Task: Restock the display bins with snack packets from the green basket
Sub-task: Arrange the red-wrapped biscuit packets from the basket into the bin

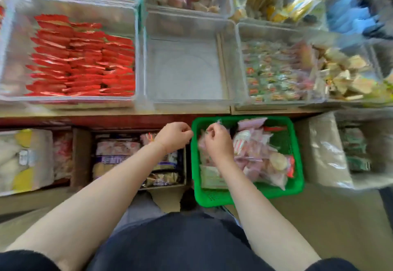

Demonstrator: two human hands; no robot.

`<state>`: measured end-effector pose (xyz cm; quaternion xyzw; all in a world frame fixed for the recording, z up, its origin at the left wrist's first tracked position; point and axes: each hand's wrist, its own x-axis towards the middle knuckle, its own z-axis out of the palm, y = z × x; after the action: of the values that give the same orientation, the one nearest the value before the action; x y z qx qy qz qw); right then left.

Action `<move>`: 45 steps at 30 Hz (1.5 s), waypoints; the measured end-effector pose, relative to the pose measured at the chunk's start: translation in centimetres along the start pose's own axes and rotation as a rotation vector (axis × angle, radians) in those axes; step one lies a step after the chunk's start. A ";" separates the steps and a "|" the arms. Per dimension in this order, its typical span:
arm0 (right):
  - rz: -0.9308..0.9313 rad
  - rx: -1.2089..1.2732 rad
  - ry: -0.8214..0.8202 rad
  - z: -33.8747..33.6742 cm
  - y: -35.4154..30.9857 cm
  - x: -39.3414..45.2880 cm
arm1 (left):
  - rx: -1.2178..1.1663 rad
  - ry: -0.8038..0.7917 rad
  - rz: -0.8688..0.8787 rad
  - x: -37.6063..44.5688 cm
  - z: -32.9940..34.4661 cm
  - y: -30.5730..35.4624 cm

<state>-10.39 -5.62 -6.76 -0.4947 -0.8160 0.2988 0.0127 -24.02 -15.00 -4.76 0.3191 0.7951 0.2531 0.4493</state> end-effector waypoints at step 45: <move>0.375 0.594 -0.300 -17.7 24.2 8.2 | -0.847 -0.007 -0.316 3.9 20.7 15.9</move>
<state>10.37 17.47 -6.59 -0.5608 -0.5821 0.5884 -0.0191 -2.96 0.86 -5.66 -0.0173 0.6589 0.4834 0.5760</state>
